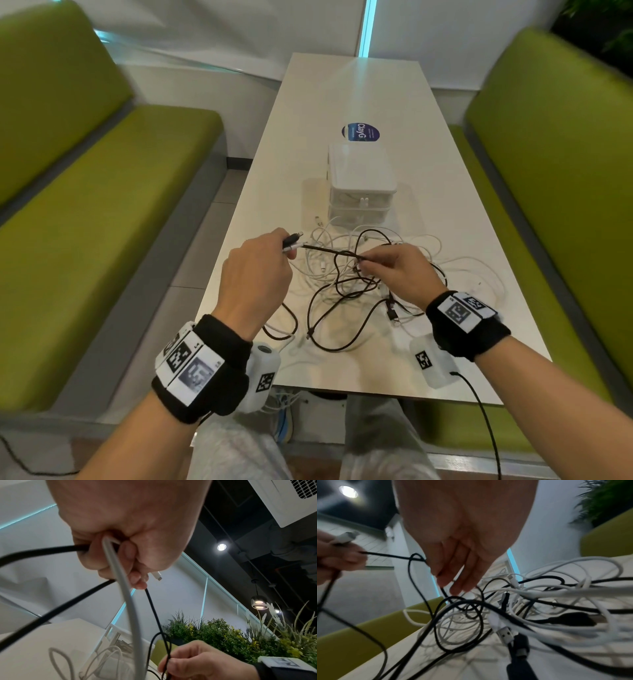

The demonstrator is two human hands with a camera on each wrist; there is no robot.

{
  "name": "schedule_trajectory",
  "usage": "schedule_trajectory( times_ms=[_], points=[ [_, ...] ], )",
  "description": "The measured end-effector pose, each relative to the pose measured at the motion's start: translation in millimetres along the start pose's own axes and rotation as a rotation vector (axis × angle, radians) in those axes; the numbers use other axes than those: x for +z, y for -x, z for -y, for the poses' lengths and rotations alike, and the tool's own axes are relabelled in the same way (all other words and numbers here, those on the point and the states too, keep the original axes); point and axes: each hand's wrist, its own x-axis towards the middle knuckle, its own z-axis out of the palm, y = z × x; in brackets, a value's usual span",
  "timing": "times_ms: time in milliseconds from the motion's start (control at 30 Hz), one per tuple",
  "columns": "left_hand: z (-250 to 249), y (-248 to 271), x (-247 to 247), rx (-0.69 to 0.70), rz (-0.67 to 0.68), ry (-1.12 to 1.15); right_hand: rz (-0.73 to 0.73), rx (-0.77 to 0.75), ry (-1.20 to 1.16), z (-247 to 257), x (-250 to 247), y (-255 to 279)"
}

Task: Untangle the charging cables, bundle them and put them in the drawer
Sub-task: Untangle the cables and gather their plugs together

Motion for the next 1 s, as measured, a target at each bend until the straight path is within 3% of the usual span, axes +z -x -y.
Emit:
schedule_trajectory(
  times_ms=[133, 333, 567, 633, 733, 867, 1000],
  points=[
    [3.2, 1.2, 5.0, -0.025, 0.026, 0.004, 0.089, 0.001, 0.097, -3.3, 1.7, -8.8],
    [6.9, 7.0, 3.8, -0.005, 0.046, 0.006, 0.148, 0.135, -0.211, -0.5, 4.2, -9.9],
    [5.6, 2.2, -1.4, -0.002, -0.019, 0.062, -0.005, 0.015, 0.041, 7.8, 5.8, -15.0],
    [2.6, 0.7, -8.4, 0.015, -0.088, 0.11, -0.027, -0.027, 0.202, 9.8, 5.1, -13.3],
    [3.0, -4.1, -21.9, 0.032, -0.198, 0.181, -0.063, -0.027, 0.227, 3.4, 3.9, -12.0],
    [7.6, -6.5, -22.9, 0.007, -0.267, 0.182, 0.058, 0.072, 0.072, 6.1, 1.5, -12.4],
    [24.8, -8.7, -16.0, -0.064, -0.214, 0.114, -0.002, 0.064, -0.243, 8.0, -14.5, -11.0]
  ],
)
